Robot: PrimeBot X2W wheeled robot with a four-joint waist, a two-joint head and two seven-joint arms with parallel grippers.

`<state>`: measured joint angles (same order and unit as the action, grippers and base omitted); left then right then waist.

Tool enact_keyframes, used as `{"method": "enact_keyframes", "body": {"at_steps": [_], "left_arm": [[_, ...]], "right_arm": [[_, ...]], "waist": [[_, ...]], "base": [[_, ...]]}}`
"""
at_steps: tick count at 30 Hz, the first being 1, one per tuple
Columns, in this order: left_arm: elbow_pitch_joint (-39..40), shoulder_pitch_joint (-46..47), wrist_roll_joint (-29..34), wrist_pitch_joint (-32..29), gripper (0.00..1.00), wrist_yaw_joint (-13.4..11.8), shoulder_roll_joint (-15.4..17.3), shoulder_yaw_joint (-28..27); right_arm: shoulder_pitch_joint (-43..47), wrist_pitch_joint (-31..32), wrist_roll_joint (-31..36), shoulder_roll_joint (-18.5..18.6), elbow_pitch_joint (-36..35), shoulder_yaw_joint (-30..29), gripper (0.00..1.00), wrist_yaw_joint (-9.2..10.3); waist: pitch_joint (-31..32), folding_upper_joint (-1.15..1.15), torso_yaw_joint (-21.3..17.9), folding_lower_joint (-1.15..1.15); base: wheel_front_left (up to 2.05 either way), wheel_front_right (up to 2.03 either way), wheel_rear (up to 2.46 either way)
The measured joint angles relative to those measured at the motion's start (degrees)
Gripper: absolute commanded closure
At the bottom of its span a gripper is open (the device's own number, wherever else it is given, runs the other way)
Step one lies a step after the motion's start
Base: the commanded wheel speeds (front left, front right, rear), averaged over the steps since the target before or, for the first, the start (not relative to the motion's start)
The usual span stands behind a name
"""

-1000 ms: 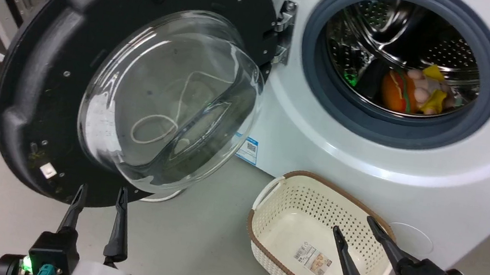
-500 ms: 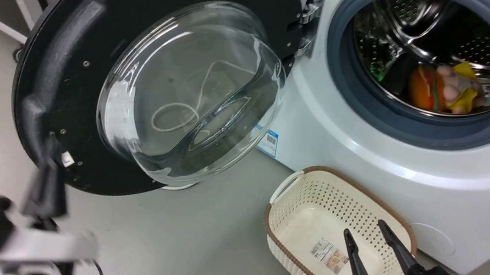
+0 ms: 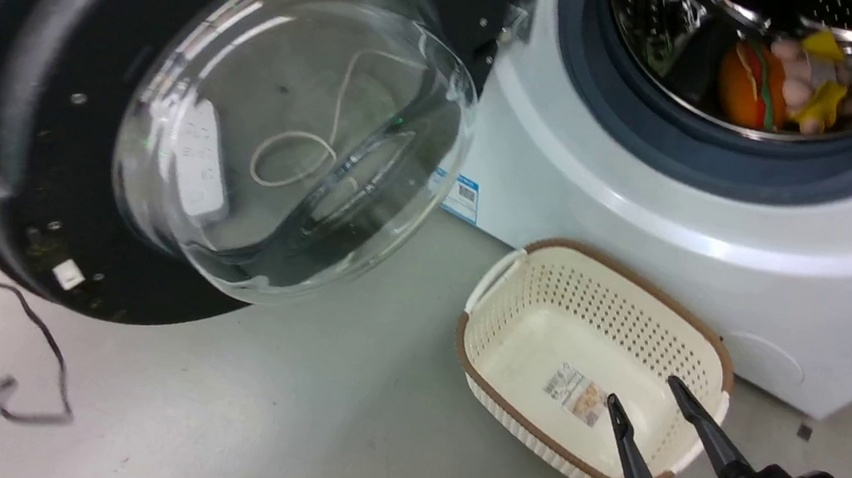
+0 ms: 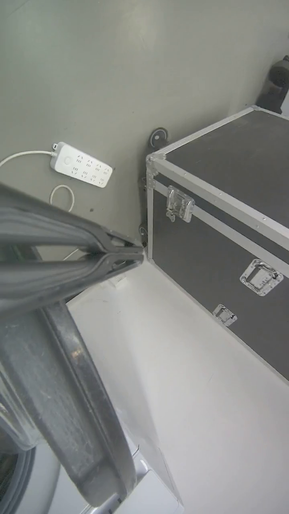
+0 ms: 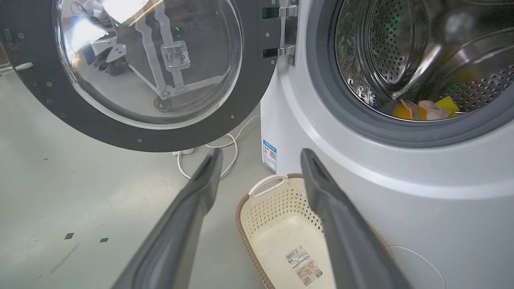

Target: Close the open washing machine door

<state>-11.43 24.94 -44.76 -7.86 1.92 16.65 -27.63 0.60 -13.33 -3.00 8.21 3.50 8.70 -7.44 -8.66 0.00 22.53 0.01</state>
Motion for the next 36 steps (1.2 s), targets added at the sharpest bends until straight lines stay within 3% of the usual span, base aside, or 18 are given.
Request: {"method": "enact_keyframes", "body": {"at_steps": [8,12,17,24,26,30,33,36], "left_arm": [[-13.1,8.2,-19.3,-21.3,1.0,-6.4,3.0,-6.6],[-14.6,9.2,-25.5,-29.3,1.0,-6.5,4.1,-8.1],[-12.5,7.6,-29.1,-37.6,1.0,-4.7,3.8,-6.9],[-7.0,0.8,-33.7,-47.0,1.0,-3.3,-0.7,-5.1],[-3.5,-2.7,-35.3,-49.7,1.0,-3.2,-3.3,-4.2],[0.1,-6.1,-36.2,-51.6,1.0,-2.8,-6.4,-2.9],[3.8,-11.7,-36.7,-52.9,1.0,-2.4,-10.9,-0.5],[5.7,-15.6,-37.4,-53.1,1.0,-2.2,-12.7,1.6]], "right_arm": [[-1.0,-1.0,-0.1,0.9,0.3,-0.3,0.0,0.0],[-1.2,-1.4,-0.1,1.0,0.4,-0.3,0.0,0.0],[-1.2,-1.4,-0.1,1.0,0.7,-0.5,0.0,0.0],[-1.2,-1.4,-0.1,0.3,1.7,-0.7,0.0,0.0],[-1.1,-1.4,-0.1,-0.5,1.8,-1.5,0.0,0.0],[-1.1,-1.4,0.0,-1.2,2.1,-2.8,0.0,0.0],[-0.8,-1.4,0.5,-2.2,2.2,-4.5,0.0,0.0],[-0.2,-1.4,0.7,-2.9,2.4,-5.4,0.0,0.0]], "waist": [[-2.4,0.0,-1.2,0.0],[-2.8,0.0,-1.4,-0.01],[-2.4,0.0,-1.4,-0.01],[-0.3,0.0,-1.3,-0.02],[1.1,0.0,-1.3,-0.01],[2.7,0.0,-1.4,-0.01],[4.9,0.0,-1.8,-0.02],[6.5,0.0,-2.4,-0.02]], "base": [[0.0,0.0,0.0],[0.0,0.0,0.0],[0.0,0.0,0.0],[0.0,0.0,0.0],[0.0,0.0,0.0],[0.0,0.0,0.0],[0.0,0.0,0.0],[0.0,0.0,0.0]]}}
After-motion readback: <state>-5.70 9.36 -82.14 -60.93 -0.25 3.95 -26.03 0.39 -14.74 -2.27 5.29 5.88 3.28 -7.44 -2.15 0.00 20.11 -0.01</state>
